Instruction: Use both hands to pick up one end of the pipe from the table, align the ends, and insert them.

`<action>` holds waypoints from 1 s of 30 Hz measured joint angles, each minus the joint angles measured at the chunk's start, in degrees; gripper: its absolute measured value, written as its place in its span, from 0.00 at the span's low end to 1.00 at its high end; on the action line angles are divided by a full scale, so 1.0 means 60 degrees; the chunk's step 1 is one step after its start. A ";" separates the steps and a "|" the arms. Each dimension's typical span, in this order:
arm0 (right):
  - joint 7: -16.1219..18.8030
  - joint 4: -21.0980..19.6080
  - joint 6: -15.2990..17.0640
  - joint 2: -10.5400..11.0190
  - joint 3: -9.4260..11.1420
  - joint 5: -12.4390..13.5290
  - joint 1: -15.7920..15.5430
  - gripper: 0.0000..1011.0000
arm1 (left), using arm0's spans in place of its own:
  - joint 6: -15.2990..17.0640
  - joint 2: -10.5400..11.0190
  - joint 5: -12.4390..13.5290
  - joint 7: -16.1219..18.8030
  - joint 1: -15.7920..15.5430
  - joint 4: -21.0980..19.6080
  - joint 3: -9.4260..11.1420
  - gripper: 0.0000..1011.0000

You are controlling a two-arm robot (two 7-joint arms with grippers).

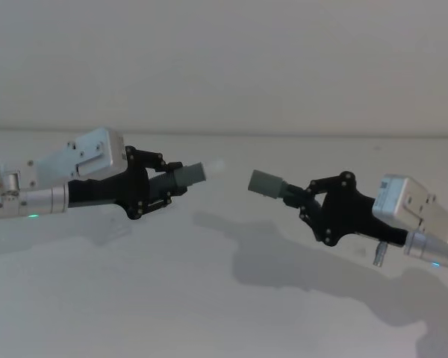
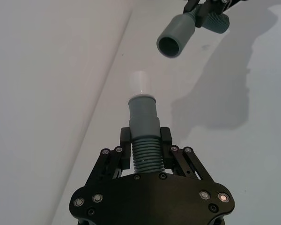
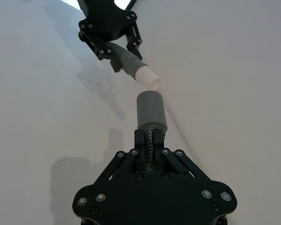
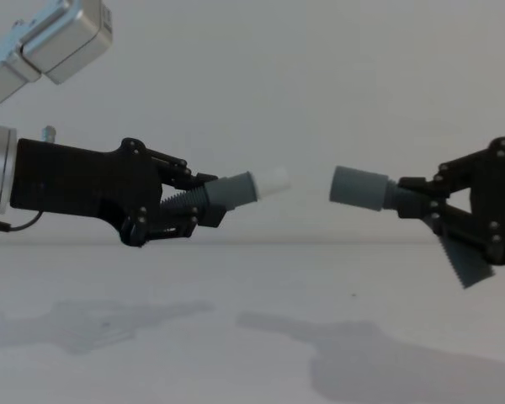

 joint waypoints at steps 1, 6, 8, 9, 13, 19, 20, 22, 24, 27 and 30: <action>0.0020 0.0024 -0.0001 -0.0043 -0.0069 -0.0038 0.0070 0.08 | -0.0005 0.0001 0.0000 -0.0003 -0.0002 0.0002 0.0001 0.35; 0.0059 0.0105 0.0015 -0.0195 -0.0251 -0.0159 0.0298 0.08 | -0.0036 0.0006 -0.0001 -0.0027 -0.0014 0.0013 0.0007 0.35; 0.0062 0.0142 0.0034 -0.0235 -0.0300 -0.0192 0.0357 0.08 | -0.0046 0.0008 -0.0001 -0.0032 -0.0018 0.0017 0.0009 0.35; 0.0063 0.0183 0.0055 -0.0281 -0.0348 -0.0230 0.0423 0.08 | -0.0049 0.0008 -0.0002 -0.0034 -0.0019 0.0017 0.0010 0.35; 0.0063 0.0305 0.0137 -0.0403 -0.0468 -0.0310 0.0593 0.08 | -0.0062 0.0011 -0.0003 -0.0043 -0.0022 0.0021 0.0013 0.35; 0.0041 0.0519 0.0266 -0.0577 -0.0635 -0.0435 0.0863 0.08 | -0.0071 0.0017 -0.0002 -0.0051 -0.0027 0.0027 0.0014 0.35; 0.0041 0.0519 0.0266 -0.0577 -0.0635 -0.0435 0.0863 0.08 | -0.0072 0.0017 -0.0003 -0.0053 -0.0028 0.0028 0.0014 0.35; 0.0035 0.0597 0.0301 -0.0627 -0.0690 -0.0469 0.0948 0.08 | -0.0074 0.0017 -0.0003 -0.0055 -0.0030 0.0029 0.0014 0.35; 0.0030 0.0658 0.0338 -0.0667 -0.0741 -0.0502 0.1020 0.08 | -0.0076 0.0018 -0.0002 -0.0058 -0.0031 0.0030 0.0015 0.35; 0.0023 0.0731 0.0380 -0.0712 -0.0810 -0.0544 0.1115 0.08 | -0.0078 0.0018 -0.0002 -0.0060 -0.0033 0.0030 0.0014 0.35; 0.0016 0.0793 0.0420 -0.0739 -0.0860 -0.0577 0.1198 0.08 | -0.0081 0.0018 -0.0003 -0.0061 -0.0034 0.0030 0.0015 0.35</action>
